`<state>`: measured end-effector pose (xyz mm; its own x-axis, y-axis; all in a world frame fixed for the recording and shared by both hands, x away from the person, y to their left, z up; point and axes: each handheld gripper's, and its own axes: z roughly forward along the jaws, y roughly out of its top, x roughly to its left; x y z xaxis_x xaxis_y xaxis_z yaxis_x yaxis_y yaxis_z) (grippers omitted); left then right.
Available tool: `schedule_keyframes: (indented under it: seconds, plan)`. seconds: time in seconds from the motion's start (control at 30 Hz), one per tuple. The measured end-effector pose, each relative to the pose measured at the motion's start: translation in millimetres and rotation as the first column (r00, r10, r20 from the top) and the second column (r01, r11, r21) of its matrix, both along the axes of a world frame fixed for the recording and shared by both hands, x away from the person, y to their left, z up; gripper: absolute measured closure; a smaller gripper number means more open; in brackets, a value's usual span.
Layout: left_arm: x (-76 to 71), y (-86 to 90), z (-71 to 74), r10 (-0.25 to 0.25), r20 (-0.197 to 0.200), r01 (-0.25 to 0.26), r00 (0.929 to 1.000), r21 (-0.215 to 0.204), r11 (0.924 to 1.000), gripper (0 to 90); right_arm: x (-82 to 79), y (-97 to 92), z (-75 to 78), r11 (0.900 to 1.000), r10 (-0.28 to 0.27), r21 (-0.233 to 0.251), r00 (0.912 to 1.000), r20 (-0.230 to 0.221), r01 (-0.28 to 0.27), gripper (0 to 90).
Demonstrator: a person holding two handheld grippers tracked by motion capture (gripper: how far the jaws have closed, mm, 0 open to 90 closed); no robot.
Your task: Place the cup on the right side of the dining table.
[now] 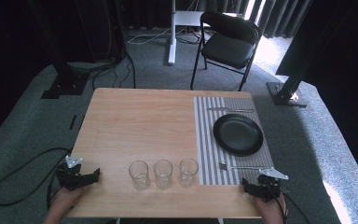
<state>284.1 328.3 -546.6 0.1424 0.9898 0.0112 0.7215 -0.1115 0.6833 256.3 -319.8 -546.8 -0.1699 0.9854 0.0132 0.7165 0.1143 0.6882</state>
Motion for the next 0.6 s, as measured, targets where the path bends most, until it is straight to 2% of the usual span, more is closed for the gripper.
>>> schedule_keyframes:
  seconds: [0.6]
  plan:
    - [0.4, 0.1, -0.1, -0.004, 0.000, 0.004, 1.0000, 0.000, 1.0000, 0.3, 1.7, -1.0, 1.3, 0.9999, 0.011, -0.002, 0.9998, -0.016, -0.011, 10.9]
